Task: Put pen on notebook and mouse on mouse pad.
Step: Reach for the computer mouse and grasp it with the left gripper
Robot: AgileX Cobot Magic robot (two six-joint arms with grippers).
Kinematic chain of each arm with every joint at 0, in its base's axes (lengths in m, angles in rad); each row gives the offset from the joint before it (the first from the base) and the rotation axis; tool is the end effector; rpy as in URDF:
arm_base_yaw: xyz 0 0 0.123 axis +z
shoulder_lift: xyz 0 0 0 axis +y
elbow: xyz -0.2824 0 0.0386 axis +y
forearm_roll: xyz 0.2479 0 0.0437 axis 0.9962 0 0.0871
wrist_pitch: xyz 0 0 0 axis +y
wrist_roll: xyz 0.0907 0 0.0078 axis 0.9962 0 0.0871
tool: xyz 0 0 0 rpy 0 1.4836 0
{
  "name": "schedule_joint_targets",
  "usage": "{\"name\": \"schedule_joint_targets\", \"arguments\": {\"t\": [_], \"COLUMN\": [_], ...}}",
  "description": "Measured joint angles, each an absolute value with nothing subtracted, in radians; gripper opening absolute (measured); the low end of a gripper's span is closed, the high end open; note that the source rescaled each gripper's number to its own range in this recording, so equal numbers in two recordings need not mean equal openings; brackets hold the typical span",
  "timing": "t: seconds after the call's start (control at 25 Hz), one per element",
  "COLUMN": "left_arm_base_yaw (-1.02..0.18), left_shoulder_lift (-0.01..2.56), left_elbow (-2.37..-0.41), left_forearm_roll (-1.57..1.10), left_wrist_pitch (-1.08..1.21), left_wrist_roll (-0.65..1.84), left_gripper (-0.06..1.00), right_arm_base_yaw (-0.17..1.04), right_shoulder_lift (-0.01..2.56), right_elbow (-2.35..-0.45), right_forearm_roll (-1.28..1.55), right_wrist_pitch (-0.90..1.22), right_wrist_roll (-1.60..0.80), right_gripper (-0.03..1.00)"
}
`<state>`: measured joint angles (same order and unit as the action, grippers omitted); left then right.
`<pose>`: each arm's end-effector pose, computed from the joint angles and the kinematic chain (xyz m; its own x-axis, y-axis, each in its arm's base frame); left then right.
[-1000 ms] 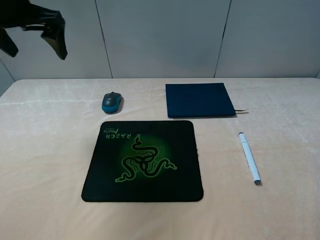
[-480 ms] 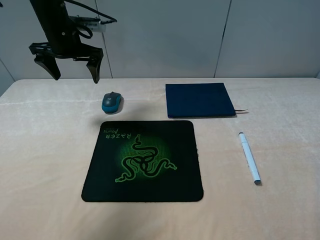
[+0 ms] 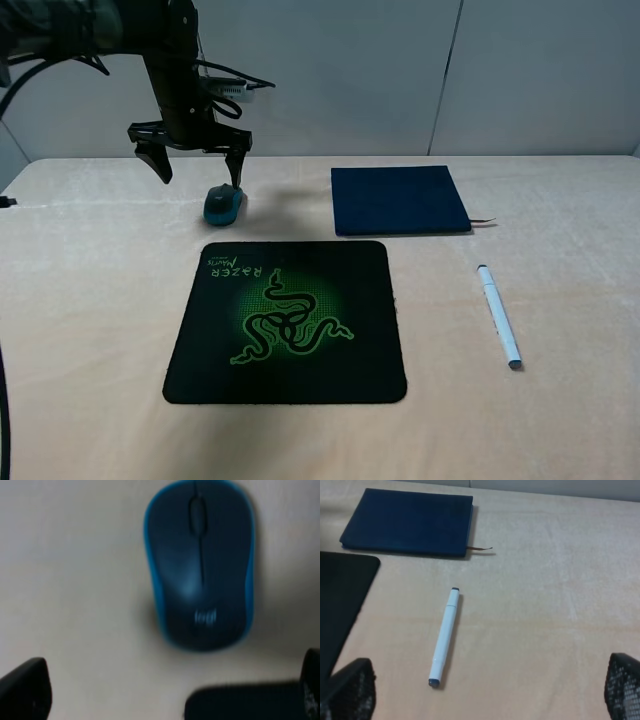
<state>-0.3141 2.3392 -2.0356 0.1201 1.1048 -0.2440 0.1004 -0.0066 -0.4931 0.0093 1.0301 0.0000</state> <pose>0.4749 -0.1440 0.1791 -0.9575 0.1138 -0.2649 0.1029 0.9932 0.0546 -0.0039 0.0003 0.2777 -0.4272 -0.0382 -0.9034 -0.1054 0.9944 0.0077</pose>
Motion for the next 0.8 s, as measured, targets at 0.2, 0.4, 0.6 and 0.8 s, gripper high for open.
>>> {"name": "schedule_joint_targets", "arguments": {"t": [0.2, 0.4, 0.6, 0.8], "left_arm_base_yaw": [-0.326, -0.337, -0.339, -0.339], "left_shoulder_lift": [2.419, 2.464, 2.485, 2.503], "left_elbow": [-2.098, -2.128, -2.138, -2.14], "left_forearm_roll": [0.12, 0.121, 0.119, 0.117], "left_wrist_pitch": [1.092, 1.064, 1.053, 1.051], "left_wrist_roll": [-0.279, -0.299, -0.308, -0.317], "left_gripper": [1.0, 1.0, 1.0, 1.0], "right_arm_base_yaw": [0.1, 0.1, 0.1, 0.1], "right_shoulder_lift": [-0.007, -0.007, -0.007, -0.007], "right_elbow": [-0.493, -0.493, -0.493, -0.493], "right_forearm_roll": [0.011, 0.015, 0.014, 0.015], "right_wrist_pitch": [1.03, 1.03, 1.03, 1.03], "right_wrist_roll": [0.0, 0.0, 0.0, 0.0], "right_gripper": [1.0, 1.0, 1.0, 1.0]}}
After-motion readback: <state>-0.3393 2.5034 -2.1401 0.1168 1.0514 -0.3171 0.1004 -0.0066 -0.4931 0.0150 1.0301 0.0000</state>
